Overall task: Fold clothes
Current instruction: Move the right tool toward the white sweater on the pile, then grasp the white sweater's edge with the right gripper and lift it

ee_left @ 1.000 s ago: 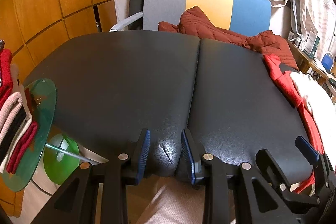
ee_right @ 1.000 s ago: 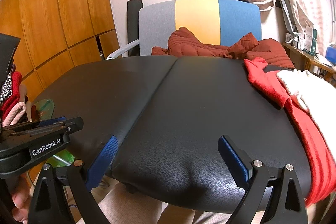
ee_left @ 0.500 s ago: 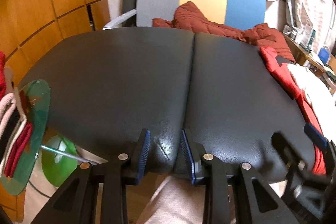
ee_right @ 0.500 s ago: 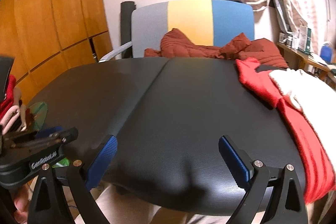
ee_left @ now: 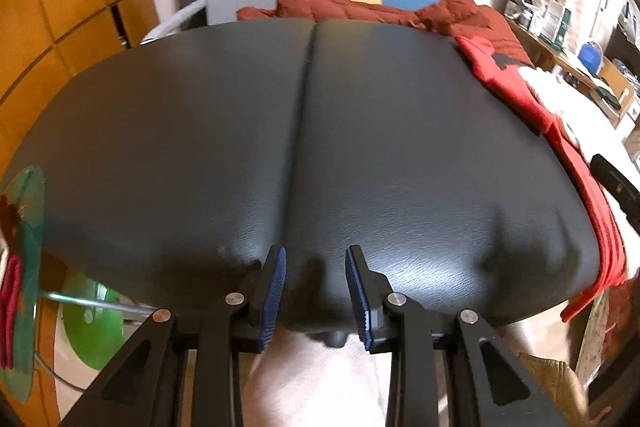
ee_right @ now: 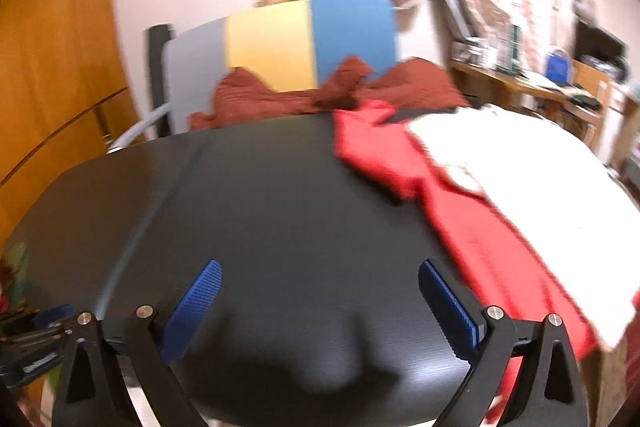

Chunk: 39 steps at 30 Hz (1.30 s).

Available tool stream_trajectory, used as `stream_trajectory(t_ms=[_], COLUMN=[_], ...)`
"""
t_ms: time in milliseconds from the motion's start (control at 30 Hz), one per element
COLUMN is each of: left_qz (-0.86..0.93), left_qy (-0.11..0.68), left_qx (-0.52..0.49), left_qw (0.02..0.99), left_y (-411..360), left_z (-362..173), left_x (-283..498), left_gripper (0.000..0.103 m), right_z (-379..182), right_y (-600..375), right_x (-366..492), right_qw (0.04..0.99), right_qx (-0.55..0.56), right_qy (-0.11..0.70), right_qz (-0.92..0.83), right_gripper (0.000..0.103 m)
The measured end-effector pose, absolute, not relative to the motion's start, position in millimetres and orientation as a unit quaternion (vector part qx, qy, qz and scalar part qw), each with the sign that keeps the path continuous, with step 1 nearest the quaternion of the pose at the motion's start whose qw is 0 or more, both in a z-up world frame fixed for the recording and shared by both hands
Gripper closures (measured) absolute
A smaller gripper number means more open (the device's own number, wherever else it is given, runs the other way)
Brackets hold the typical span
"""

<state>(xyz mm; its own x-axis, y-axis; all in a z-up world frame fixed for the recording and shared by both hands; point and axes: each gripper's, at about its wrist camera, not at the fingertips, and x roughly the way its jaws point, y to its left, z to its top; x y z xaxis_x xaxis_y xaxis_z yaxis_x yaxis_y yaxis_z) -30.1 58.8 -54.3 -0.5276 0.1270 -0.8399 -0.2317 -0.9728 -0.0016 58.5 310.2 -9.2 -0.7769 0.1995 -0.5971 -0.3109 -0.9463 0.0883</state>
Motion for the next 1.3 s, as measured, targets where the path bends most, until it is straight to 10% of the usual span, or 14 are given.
stream_trajectory(t_ms=[900,1000,1067,1133,1300], left_qz=[0.843,0.843,0.843,0.844,0.848], left_qy=[0.099,0.096,0.097,0.097,0.089], left_qx=[-0.496,-0.496,-0.496,-0.495,-0.494], left_qw=[0.182,0.185,0.185,0.184,0.172], left_y=[146,146,146,145,139], left_z=[-78,-79,-79,-79,-79], left_x=[-48,-47,-48,-49,-54], left_gripper=[0.072,0.072,0.072,0.072,0.072], right_z=[-57,-68,-63,-56,-27], right_y=[548,549,553,559,583], right_x=[34,22,21,21,22], right_qw=[0.249,0.244,0.251,0.254,0.256], right_qx=[-0.419,-0.43,-0.419,-0.41,-0.377], right_qy=[0.067,0.052,0.044,0.055,0.123], right_qz=[0.871,0.867,0.871,0.874,0.881], right_gripper=[0.012,0.025,0.064,0.081,0.088])
